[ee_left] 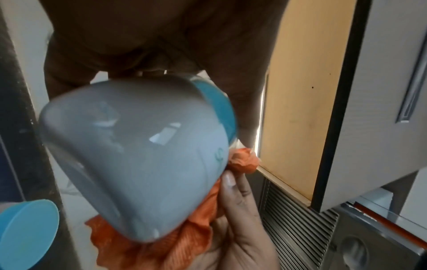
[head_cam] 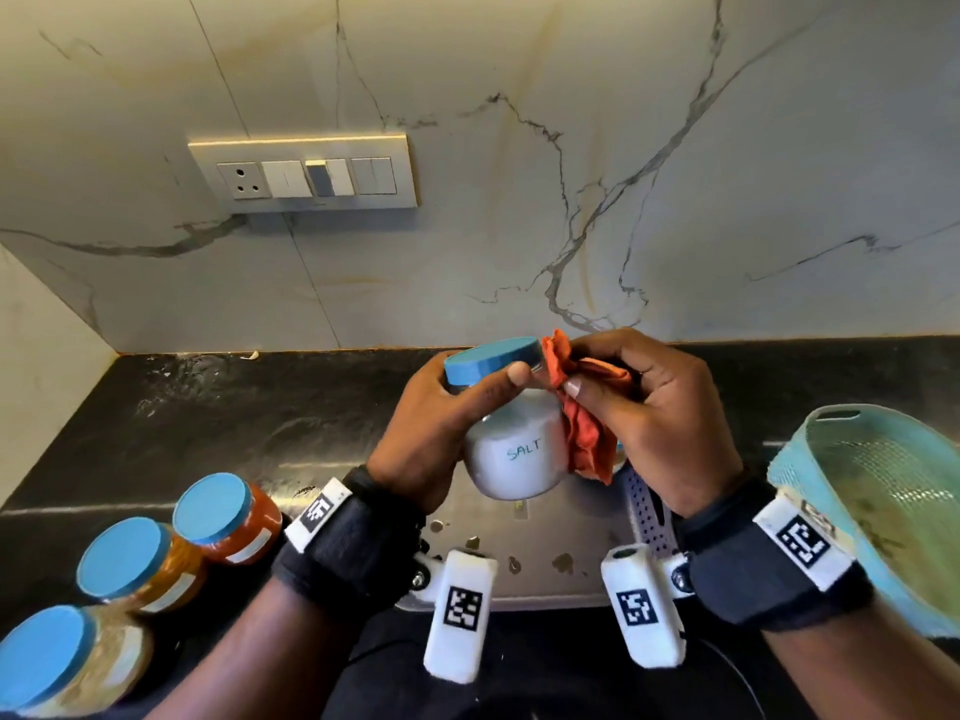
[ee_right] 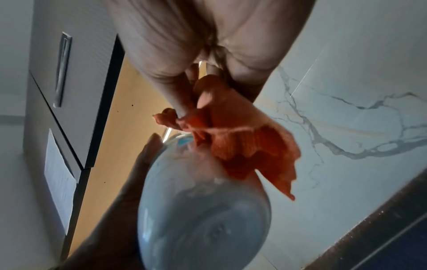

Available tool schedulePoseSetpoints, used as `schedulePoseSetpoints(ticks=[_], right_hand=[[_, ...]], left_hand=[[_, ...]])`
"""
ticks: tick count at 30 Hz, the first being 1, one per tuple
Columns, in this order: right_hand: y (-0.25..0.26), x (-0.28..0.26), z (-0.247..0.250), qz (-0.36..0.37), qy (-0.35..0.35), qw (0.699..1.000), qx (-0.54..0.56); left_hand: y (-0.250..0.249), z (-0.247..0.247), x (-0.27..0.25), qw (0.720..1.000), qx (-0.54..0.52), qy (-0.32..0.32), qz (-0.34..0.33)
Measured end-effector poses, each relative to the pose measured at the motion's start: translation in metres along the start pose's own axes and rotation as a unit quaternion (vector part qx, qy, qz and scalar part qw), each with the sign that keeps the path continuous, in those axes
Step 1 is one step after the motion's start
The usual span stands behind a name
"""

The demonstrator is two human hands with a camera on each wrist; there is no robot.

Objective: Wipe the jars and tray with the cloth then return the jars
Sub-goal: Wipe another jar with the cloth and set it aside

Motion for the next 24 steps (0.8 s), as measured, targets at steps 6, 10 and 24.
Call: schedulePoseSetpoints(ticks=[6,10,24], right_hand=[[0.031,-0.013,-0.017,0.142,-0.014,0.978,-0.151],[0.048,-0.045,-0.040,0.243,0.059,0.938,-0.239],[0.058,-0.041,-0.045,0.293,0.116,0.915,-0.251]], left_hand=[[0.008,-0.003,-0.003,0.997,-0.059,-0.028,0.045],[0.011,0.006,-0.003,0.992,-0.086,-0.054,0.072],[0.004,0.006,-0.006,0.995,-0.057,-0.051,0.060]])
Point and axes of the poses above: each hand's wrist, its own x-axis towards the middle knuckle, its own z-axis out of the back of the hand, y = z × x, the point moved 9 cm from there along x, towards the middle knuckle, and after that the axes turned 4 degrees about -z, right-handed, at the moved point
